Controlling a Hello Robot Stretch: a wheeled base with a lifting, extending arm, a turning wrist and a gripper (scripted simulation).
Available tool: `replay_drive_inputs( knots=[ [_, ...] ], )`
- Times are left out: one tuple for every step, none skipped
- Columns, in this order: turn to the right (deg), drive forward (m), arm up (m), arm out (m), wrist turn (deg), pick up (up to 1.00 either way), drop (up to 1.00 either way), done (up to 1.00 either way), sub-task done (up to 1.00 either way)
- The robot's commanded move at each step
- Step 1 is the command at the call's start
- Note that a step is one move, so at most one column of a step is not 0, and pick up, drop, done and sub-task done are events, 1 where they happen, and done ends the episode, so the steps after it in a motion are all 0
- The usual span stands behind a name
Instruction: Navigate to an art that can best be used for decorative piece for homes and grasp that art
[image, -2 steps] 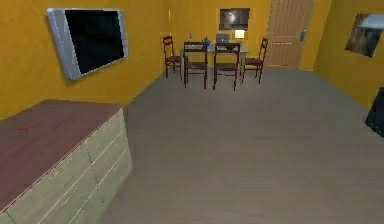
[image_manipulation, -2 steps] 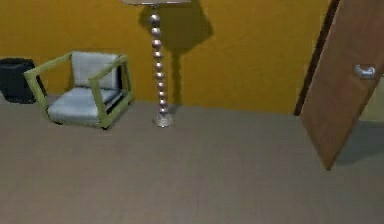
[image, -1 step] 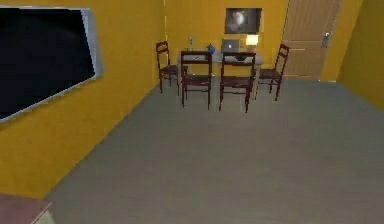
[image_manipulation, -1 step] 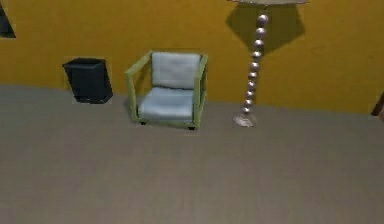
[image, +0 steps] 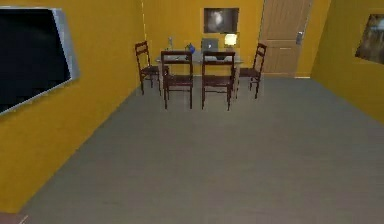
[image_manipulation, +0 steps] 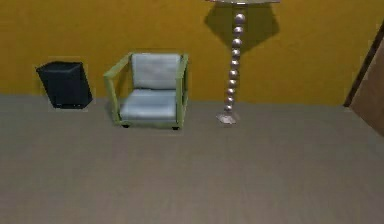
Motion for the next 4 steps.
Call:
replay_drive_inputs(
  knots=[
    [0.0,0.55,0.0,0.0,0.0,0.0,0.0,0.0,0.0],
    [-18.0,0.0,0.0,0.0,0.0,0.0,0.0,0.0,0.0],
    [0.0,1.0,0.0,0.0,0.0,0.0,0.0,0.0,0.0],
    [-3.0,0.0,0.0,0.0,0.0,0.0,0.0,0.0,0.0]
  ],
)
